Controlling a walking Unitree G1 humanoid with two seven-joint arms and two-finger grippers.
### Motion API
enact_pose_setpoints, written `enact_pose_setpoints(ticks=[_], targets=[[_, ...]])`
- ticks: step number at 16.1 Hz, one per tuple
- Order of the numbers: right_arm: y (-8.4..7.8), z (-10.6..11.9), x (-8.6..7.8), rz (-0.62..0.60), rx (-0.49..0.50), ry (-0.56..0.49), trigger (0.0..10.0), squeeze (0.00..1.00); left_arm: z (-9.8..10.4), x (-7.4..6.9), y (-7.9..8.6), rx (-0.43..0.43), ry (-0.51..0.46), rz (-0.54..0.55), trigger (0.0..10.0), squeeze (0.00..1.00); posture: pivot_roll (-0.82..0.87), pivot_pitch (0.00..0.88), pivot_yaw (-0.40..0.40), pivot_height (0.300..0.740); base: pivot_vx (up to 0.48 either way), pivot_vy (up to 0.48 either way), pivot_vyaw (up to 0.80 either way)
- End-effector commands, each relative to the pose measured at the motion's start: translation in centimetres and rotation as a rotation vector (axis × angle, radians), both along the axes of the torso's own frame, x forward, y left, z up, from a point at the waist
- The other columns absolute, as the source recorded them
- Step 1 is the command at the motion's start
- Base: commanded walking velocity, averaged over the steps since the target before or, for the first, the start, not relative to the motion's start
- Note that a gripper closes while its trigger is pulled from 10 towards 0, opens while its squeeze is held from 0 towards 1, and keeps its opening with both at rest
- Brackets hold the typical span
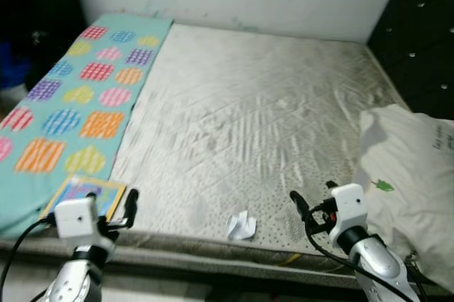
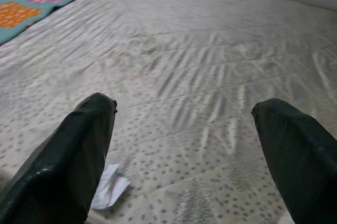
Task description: Clean up the room
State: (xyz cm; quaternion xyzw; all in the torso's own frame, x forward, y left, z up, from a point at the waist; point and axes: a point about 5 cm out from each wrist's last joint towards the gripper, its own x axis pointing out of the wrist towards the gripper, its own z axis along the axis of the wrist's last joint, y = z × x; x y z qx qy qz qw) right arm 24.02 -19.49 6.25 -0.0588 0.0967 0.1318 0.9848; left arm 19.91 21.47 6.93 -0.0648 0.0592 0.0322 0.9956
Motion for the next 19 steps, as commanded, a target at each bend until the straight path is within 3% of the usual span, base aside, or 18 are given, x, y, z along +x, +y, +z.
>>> enact_pose_setpoints(ticks=[1,6,13,19], targets=[[-0.52,-0.08,-0.1,-0.021,-0.004,0.01,10.0,0.0,0.04,0.16,-0.29,-0.003,-0.004,-0.015,10.0,0.0,-0.08,0.053,-0.079,0.74,0.296,0.0,-0.55],[-0.54,-0.13,-0.07,-0.024,-0.004,0.014,10.0,0.0,-0.03,0.19,-0.29,-0.006,-0.003,-0.014,10.0,0.0,-0.08,0.055,-0.078,0.74,0.292,0.0,-0.1],[-0.56,-0.26,0.02,-0.027,-0.003,0.022,10.0,0.0,-0.04,0.22,-0.16,-0.008,-0.005,0.002,10.0,0.0,-0.08,0.057,-0.079,0.74,0.0,0.0,0.0],[-0.57,-0.36,0.05,-0.027,-0.003,0.028,10.0,0.0,-0.44,0.16,0.21,-0.044,0.016,0.051,10.0,0.0,-0.08,0.057,-0.079,0.74,0.0,0.0,-0.68]])
